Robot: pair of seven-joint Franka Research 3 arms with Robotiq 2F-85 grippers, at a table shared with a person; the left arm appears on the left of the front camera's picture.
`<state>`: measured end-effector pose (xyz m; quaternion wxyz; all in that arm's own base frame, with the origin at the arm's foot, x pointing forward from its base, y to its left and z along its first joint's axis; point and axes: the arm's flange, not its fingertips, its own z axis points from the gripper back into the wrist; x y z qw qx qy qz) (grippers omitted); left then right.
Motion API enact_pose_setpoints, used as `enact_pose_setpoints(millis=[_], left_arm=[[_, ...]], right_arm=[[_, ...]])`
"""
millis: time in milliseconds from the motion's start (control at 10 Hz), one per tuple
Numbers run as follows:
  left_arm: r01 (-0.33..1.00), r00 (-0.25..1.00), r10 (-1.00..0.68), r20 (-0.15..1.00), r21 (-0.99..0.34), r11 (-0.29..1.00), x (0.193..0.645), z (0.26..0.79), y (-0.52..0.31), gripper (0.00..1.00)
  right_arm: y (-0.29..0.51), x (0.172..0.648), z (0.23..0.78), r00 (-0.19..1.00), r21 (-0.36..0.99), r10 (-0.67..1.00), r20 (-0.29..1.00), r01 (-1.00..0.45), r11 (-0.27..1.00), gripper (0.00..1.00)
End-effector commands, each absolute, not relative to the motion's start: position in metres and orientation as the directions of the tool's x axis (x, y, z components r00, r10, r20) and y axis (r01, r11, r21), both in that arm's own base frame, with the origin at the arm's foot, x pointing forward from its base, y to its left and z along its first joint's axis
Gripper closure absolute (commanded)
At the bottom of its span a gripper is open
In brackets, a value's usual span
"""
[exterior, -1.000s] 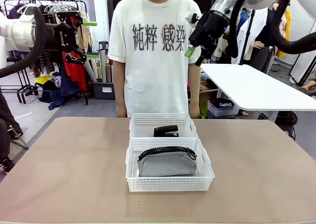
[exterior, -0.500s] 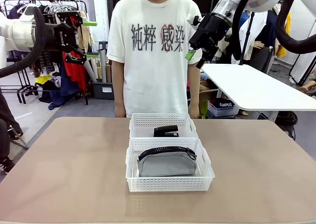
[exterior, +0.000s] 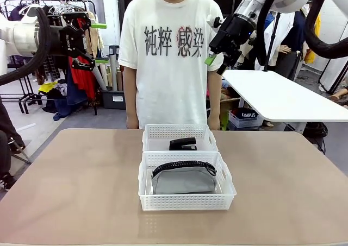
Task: Distribute items into two baskets.
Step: Place the picked Stapler into the Organizing basket as instructed by the person.
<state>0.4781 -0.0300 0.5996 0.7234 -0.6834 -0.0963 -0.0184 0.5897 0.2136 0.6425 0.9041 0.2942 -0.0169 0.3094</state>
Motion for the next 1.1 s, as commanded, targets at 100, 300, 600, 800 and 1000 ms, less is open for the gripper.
enact_pose_setpoints(millis=[100,300,600,800,1000], left_arm=[[0.163,0.979,0.11,0.169,-0.984,0.067,0.477,0.602,-0.03,0.0],[0.163,0.979,0.11,0.169,-0.984,0.067,0.477,0.602,-0.03,0.0],[0.163,0.979,0.11,0.169,-0.984,0.067,0.477,0.602,-0.03,0.0],[0.163,0.979,0.11,0.169,-0.984,0.067,0.477,0.602,-0.03,0.0],[0.163,0.979,0.11,0.169,-0.984,0.067,0.477,0.602,-0.03,0.0]], right_arm=[[0.188,0.566,0.672,0.879,0.648,0.405,0.252,-0.464,0.604,0.0],[0.169,0.559,0.691,0.923,0.733,0.299,0.241,-0.376,0.567,0.0],[0.126,0.561,0.704,0.951,0.799,0.19,0.243,-0.307,0.517,0.0],[0.097,0.567,0.696,0.973,0.833,0.1,0.206,-0.228,0.504,0.0],[0.061,0.578,0.68,0.981,0.876,0.083,0.178,-0.196,0.442,0.0]])
